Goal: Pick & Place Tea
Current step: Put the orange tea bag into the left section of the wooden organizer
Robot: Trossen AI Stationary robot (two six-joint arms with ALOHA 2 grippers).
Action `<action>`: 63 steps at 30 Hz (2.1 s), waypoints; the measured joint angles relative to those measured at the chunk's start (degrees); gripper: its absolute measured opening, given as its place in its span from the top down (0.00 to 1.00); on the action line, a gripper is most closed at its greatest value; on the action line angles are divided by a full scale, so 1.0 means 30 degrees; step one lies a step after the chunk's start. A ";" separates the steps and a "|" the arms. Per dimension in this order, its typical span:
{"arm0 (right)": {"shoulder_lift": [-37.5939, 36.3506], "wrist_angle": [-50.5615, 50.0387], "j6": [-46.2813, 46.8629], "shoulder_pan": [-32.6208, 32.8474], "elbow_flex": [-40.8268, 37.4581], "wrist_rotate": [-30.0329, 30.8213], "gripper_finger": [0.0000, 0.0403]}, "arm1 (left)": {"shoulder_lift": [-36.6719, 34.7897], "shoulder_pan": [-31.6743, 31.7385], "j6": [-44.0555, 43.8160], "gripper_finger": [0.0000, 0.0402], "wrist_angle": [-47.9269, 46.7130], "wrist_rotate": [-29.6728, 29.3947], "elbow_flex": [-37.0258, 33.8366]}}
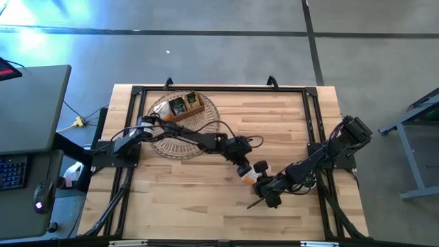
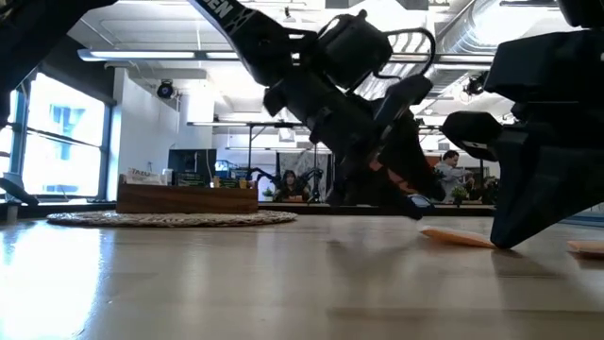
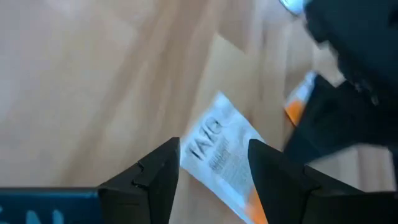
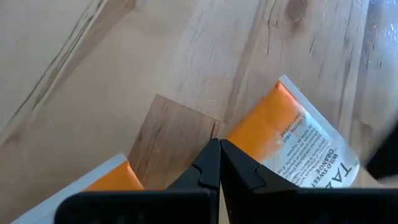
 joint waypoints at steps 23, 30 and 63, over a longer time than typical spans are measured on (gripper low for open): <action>-0.0044 0.1596 -0.0194 -0.0024 -0.0913 0.0672 1.00 | 0.0807 -0.0020 -0.2922 0.53 -0.3861 0.0700 0.2051; 0.0037 0.1463 -0.0933 -0.0032 -0.0964 0.2395 1.00 | 0.0888 -0.0043 -0.3054 0.60 -0.3597 0.3433 0.2000; -0.7482 -0.1037 -0.1730 0.0646 -0.1006 0.0384 0.99 | -0.2865 -0.0238 -0.1331 1.00 -0.7992 -0.3930 0.2041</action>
